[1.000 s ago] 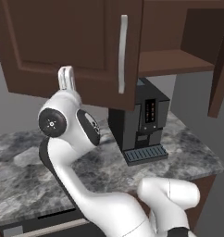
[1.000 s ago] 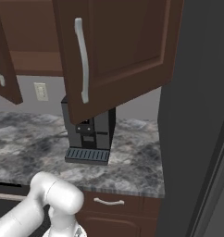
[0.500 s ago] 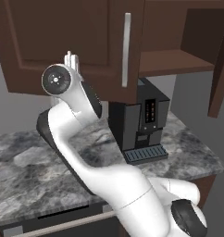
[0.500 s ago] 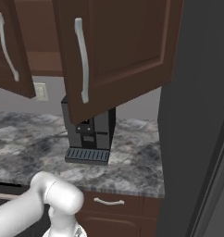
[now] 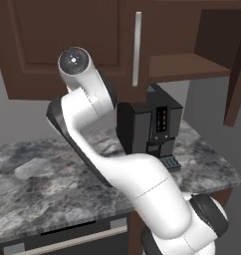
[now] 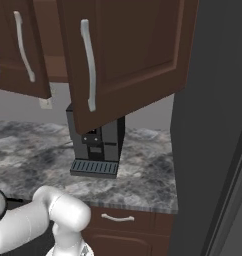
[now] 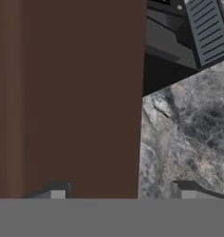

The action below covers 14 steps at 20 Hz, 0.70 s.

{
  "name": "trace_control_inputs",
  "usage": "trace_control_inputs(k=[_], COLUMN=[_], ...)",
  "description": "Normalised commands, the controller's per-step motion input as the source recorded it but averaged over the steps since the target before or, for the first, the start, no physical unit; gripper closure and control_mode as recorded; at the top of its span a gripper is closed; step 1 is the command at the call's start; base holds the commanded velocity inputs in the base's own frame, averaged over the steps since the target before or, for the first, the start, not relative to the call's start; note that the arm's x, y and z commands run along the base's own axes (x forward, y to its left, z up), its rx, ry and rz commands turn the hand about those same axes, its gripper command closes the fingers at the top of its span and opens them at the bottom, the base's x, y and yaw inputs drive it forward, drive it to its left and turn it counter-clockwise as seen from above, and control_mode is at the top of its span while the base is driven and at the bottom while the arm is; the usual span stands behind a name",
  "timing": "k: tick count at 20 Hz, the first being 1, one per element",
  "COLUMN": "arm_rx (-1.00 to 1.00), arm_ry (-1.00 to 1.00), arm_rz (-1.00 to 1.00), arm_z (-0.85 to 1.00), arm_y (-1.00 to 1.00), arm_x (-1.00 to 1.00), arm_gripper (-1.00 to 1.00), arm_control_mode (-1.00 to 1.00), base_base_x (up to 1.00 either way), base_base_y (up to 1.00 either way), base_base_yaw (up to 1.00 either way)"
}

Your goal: Close all open cabinet doors.

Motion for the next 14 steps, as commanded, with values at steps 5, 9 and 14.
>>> trace_control_inputs(k=[5, 9, 14], arm_rx=[0.09, 0.11, 0.10], arm_ry=[0.09, 0.11, 0.12], arm_rz=[0.00, 0.00, 0.00], arm_z=[-0.17, -0.16, -0.19], arm_y=[-0.35, -0.31, -0.29], arm_x=[0.53, 0.68, 0.72], arm_gripper=[-1.00, -1.00, -1.00], arm_control_mode=[-1.00, -1.00, -1.00], base_base_x=[0.00, 0.00, 0.00], base_base_y=[0.00, 0.00, 0.00], base_base_yaw=[0.00, 0.00, 0.00])
